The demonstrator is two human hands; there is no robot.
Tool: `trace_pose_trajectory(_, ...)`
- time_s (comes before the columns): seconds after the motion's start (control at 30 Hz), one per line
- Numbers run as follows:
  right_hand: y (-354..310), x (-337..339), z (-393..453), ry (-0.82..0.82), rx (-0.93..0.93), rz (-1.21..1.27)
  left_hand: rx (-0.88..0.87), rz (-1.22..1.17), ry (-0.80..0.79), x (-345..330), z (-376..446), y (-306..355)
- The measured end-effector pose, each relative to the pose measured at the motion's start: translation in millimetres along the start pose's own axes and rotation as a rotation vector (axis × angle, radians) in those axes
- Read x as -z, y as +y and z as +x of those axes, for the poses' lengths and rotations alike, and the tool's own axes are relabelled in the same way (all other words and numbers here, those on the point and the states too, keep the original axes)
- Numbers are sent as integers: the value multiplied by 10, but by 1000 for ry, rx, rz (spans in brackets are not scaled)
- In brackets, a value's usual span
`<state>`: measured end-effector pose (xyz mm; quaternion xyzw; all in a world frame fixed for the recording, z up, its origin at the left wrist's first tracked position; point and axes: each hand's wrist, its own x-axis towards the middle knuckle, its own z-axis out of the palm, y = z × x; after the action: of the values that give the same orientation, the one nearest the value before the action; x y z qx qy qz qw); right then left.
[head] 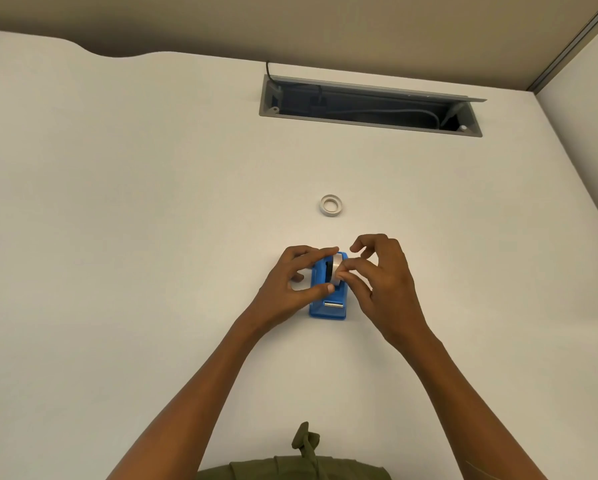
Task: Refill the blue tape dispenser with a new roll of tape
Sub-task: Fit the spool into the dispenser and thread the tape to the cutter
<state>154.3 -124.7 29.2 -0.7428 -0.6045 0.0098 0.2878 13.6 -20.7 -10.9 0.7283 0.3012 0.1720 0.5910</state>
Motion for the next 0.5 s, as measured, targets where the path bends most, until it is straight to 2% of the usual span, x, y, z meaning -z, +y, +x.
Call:
trace_pose_trajectory(0.27, -1, -72, -148, 128, 47, -77, 26, -34, -59, 39, -22, 12)
trace_pose_trajectory(0.5, -78, -84, -256, 229, 103, -106, 58, -37, -46, 26, -27, 1)
